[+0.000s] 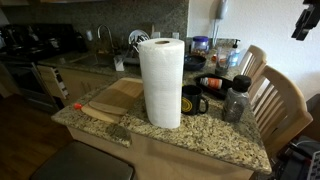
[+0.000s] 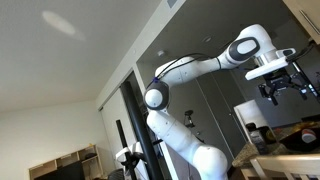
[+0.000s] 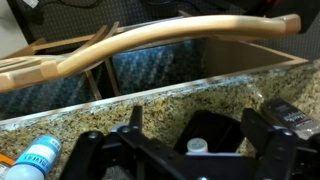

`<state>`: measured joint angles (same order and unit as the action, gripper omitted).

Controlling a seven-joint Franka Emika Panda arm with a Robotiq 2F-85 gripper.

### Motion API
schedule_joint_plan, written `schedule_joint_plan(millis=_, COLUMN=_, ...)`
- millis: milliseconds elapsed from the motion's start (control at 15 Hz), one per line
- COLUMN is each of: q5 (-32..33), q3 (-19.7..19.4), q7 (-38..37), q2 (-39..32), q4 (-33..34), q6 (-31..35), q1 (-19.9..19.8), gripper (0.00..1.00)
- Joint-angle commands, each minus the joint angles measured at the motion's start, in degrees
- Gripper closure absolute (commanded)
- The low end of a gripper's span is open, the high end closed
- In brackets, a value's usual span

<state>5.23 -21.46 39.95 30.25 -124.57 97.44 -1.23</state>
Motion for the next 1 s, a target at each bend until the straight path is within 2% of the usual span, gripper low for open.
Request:
schedule_joint_plan(millis=0, q5=-0.63, q3=1.26, q7=0.97, q2=-0.4, q4=0.16, q6=-0.04, q1=-1.71, gripper=0.0)
schedule_joint_plan(millis=267, q5=-0.74, q3=1.46, q7=0.78, q2=-0.38, q4=0.16, q6=-0.04, q1=-1.67, gripper=0.0)
schedule_joint_plan(millis=400, q5=-3.09, q3=2.55, q7=0.65, q2=-0.95, q4=1.31, q6=-1.28, q1=0.03, gripper=0.0)
schedule_joint_plan(millis=533, q5=-4.43, q3=7.88, q7=-0.45, q2=-0.7, q4=0.17, q6=-1.89, q1=2.97, gripper=0.0)
schedule_joint_plan(millis=667, q5=-3.3, q3=12.7, q7=-1.31, q2=-0.57, q4=-1.26, q6=-2.63, q1=4.88, gripper=0.0)
schedule_joint_plan(millis=867, q5=-3.06, q3=20.86, q7=-4.86, q2=-1.84, q4=-2.94, q6=-3.91, q1=9.77, gripper=0.0)
schedule_joint_plan(millis=933, q5=-3.55, q3=17.81, q7=-3.92, q2=-1.14, q4=-1.73, q6=-2.44, q1=8.17, gripper=0.0)
